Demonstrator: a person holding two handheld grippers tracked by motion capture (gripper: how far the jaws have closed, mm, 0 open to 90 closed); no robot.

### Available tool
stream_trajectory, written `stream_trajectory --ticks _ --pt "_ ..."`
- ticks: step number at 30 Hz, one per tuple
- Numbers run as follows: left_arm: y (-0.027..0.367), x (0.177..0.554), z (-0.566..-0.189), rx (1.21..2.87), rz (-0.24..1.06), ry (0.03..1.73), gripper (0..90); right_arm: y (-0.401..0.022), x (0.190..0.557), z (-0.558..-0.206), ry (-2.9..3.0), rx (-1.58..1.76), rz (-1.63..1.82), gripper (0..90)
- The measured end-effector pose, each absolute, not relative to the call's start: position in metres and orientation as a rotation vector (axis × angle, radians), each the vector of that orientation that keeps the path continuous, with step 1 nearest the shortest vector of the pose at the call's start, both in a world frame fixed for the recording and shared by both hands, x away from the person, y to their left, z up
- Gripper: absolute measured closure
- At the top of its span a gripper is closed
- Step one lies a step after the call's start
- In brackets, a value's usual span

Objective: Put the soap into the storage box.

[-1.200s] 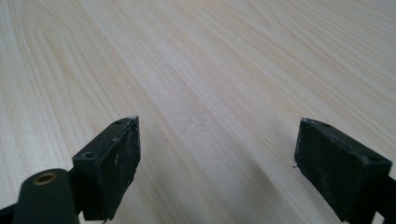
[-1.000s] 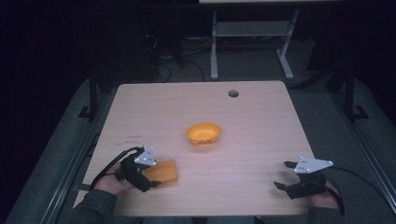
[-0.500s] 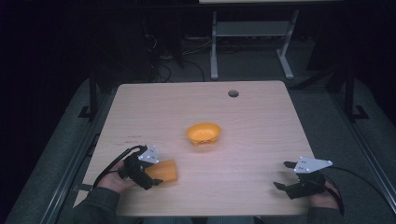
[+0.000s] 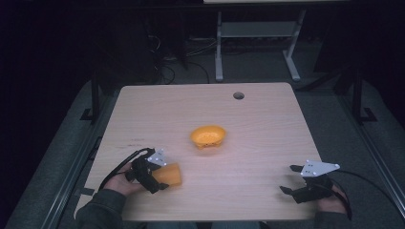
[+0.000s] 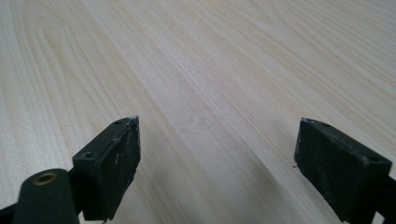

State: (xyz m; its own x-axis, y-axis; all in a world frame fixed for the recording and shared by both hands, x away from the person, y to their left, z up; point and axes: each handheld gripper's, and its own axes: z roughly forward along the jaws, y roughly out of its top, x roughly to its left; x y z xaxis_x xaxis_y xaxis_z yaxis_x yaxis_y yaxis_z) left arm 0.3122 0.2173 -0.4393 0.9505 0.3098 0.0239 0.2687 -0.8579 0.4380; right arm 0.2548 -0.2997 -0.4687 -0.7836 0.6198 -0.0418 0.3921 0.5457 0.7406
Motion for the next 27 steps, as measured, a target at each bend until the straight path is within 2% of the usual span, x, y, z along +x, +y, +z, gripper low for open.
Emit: stream_trajectory --ticks 27 --pt "0.210 0.316 -0.447 2.679 0.049 0.362 20.4 -0.303 0.255 -0.469 2.481 0.842 1.088 14.0"
